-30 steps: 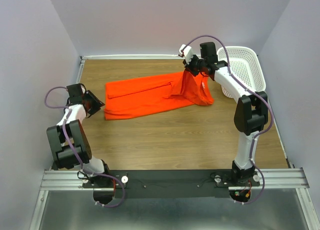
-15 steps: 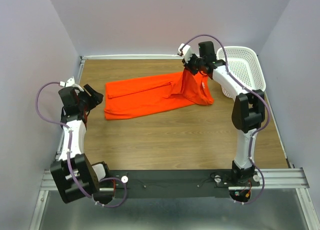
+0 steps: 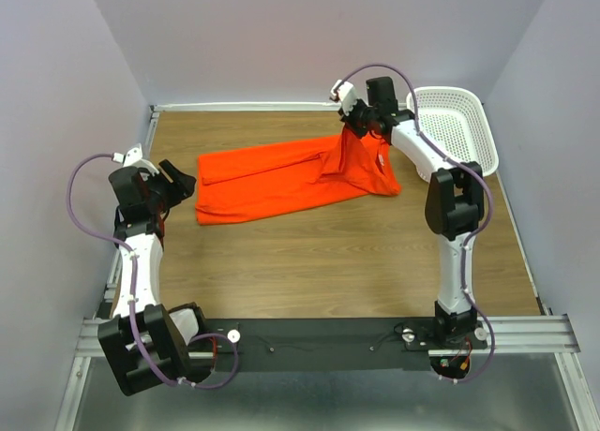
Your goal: Fold and stack the t-shirts
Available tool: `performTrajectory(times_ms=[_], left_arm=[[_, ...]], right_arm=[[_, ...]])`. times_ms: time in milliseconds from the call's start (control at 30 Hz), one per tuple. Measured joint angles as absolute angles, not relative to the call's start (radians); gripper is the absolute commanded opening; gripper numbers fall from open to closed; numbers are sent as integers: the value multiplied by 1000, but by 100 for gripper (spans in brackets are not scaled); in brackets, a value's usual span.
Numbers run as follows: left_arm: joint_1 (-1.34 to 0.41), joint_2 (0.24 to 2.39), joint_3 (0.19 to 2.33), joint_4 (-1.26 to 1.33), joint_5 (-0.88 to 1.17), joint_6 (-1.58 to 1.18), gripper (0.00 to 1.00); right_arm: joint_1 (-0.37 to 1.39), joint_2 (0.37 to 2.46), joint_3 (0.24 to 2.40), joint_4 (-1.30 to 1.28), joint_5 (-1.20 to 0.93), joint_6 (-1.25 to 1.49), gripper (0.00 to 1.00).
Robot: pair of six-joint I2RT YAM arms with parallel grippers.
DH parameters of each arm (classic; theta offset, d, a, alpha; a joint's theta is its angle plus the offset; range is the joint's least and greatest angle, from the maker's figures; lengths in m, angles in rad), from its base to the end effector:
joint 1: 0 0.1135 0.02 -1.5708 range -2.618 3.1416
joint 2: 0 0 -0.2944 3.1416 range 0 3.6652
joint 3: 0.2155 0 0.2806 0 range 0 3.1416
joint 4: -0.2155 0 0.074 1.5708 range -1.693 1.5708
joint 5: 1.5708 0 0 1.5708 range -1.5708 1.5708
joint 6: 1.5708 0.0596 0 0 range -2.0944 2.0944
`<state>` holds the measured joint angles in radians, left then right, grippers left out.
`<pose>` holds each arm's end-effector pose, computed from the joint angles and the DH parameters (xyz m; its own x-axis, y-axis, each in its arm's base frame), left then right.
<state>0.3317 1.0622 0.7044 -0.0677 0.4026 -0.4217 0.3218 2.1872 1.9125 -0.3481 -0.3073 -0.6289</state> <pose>0.2645 0.0664 0.2777 -0.3716 -0.5263 -0.7648 -0.1252 0.8447 -0.5204 0.5413 0.1994 0.2608 -0.1331 -0.6354 -0.7606 -0.7578 0.5599 -0.3351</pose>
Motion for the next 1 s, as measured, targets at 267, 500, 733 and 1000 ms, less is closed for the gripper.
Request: performTrajectory(times_ms=[267,500,733,1000], left_arm=[[331,1064,704,-68,420,-412,69],[325,1066,704,-68,429,-410,69],[325,1071,704,-68,436,-408,68],[318,1081,704,-68,445,-407,68]], right_arm=[[322,2220,1947,-346,-302,-619,1],[322,2244,1995,-346,-300,-610,1],[328,2271,2032,-345,-301,-603,1],[357,2291,2034,-345,-301,-623,3]])
